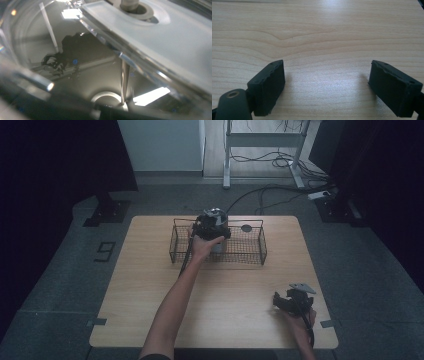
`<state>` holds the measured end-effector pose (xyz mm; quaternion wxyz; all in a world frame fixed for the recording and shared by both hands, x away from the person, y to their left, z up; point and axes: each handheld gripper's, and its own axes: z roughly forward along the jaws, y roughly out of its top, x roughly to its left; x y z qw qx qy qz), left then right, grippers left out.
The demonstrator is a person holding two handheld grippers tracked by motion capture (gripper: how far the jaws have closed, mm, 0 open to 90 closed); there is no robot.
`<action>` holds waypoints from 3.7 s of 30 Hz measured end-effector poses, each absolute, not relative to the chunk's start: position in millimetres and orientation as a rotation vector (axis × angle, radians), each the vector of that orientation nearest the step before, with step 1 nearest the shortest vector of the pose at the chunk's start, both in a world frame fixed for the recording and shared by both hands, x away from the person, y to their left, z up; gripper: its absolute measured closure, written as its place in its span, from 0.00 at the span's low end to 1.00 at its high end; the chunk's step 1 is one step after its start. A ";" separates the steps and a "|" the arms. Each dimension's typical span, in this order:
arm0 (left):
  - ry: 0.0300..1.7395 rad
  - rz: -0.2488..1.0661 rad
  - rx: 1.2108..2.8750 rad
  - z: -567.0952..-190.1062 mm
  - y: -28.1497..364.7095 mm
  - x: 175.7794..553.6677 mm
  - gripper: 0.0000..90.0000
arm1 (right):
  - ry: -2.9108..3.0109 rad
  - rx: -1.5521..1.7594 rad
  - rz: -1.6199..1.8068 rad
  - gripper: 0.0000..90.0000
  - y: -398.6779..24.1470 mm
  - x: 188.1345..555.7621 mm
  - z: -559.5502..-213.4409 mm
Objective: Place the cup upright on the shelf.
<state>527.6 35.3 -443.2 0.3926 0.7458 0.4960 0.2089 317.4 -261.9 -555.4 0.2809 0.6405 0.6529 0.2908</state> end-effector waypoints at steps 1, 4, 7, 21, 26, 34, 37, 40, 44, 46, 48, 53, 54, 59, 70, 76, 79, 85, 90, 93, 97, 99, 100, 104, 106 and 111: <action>1.263 0.528 1.897 -445.6 34.7 527.8 0.04 | 1.750 1.717 0.779 0.15 -261.8 317.4 -555.4; 1.259 0.521 1.900 -450.7 33.7 527.4 0.04 | 1.750 1.716 0.780 0.15 -261.8 317.4 -555.4; 1.257 0.519 1.912 -455.2 31.9 526.8 0.04 | 1.749 1.716 0.780 0.15 -261.8 317.5 -555.4; 1.236 0.529 1.963 -469.2 27.9 525.1 0.04 | 1.750 1.717 0.780 0.15 -261.9 317.4 -555.4; 1.199 0.521 1.986 -470.1 29.7 523.9 0.04 | 1.748 1.718 0.781 0.15 -261.8 317.5 -555.4; 1.197 0.505 1.981 -471.5 34.1 521.3 0.04 | 1.749 1.717 0.780 0.15 -261.9 317.5 -555.4; 1.199 0.505 1.992 -470.4 33.8 520.4 0.04 | 1.750 1.717 0.780 0.15 -261.9 317.5 -555.4; 1.205 0.499 1.977 -469.6 33.4 519.5 0.04 | 1.750 1.717 0.780 0.15 -261.9 317.4 -555.4; 1.213 0.474 1.964 -466.7 37.2 520.2 0.03 | 1.749 1.717 0.780 0.15 -261.9 317.5 -555.4; 1.231 0.460 1.965 -464.7 38.4 520.7 0.02 | 1.750 1.717 0.780 0.15 -261.9 317.5 -555.4; 1.236 0.461 1.983 -463.2 39.0 520.0 0.02 | 1.750 1.717 0.780 0.15 -261.9 317.5 -555.4; 1.214 0.462 1.971 -456.7 42.0 515.5 0.00 | 1.750 1.716 0.780 0.15 -261.8 317.4 -555.4; 1.207 0.461 1.966 -455.0 42.8 514.8 0.00 | 1.750 1.716 0.780 0.15 -261.8 317.4 -555.4; 1.194 0.450 1.951 -450.3 46.6 511.1 0.00 | 1.750 1.716 0.779 0.15 -261.9 317.4 -555.4; 1.091 0.467 1.928 -432.8 57.8 488.1 0.01 | 1.750 1.717 0.779 0.15 -261.9 317.4 -555.4; 1.035 0.504 1.939 -420.2 63.8 468.6 0.02 | 1.751 1.715 0.780 0.15 -261.7 317.4 -555.4; 1.027 0.506 1.933 -417.3 67.7 460.6 0.02 | 1.751 1.715 0.780 0.15 -261.8 317.4 -555.4; 1.043 0.511 1.931 -417.0 78.2 446.3 0.02 | 1.750 1.715 0.780 0.15 -261.7 317.4 -555.4; 1.050 0.506 1.923 -418.9 87.6 432.0 0.03 | 1.750 1.716 0.780 0.15 -261.7 317.4 -555.4; 1.041 0.504 1.911 -419.3 93.9 422.0 0.03 | 1.750 1.716 0.780 0.15 -261.7 317.4 -555.4; 1.031 0.502 1.901 -419.0 102.6 407.8 0.03 | 1.749 1.714 0.780 0.15 -261.7 317.5 -555.4; 1.024 0.498 1.895 -418.6 107.5 400.7 0.04 | 1.749 1.717 0.779 0.15 -261.6 317.5 -555.2; 1.022 0.498 1.893 -418.5 109.9 397.2 0.04 | 1.748 1.719 0.779 0.15 -261.5 317.4 -555.2; 1.020 0.493 1.884 -418.3 120.1 384.9 0.04 | 1.749 1.717 0.779 0.15 -261.6 317.5 -555.2; 1.022 0.480 1.873 -418.5 125.6 378.1 0.04 | 1.748 1.719 0.779 0.15 -261.5 317.5 -555.2; 1.025 0.456 1.861 -424.8 138.2 360.1 0.04 | 1.748 1.720 0.779 0.15 -261.5 317.4 -555.2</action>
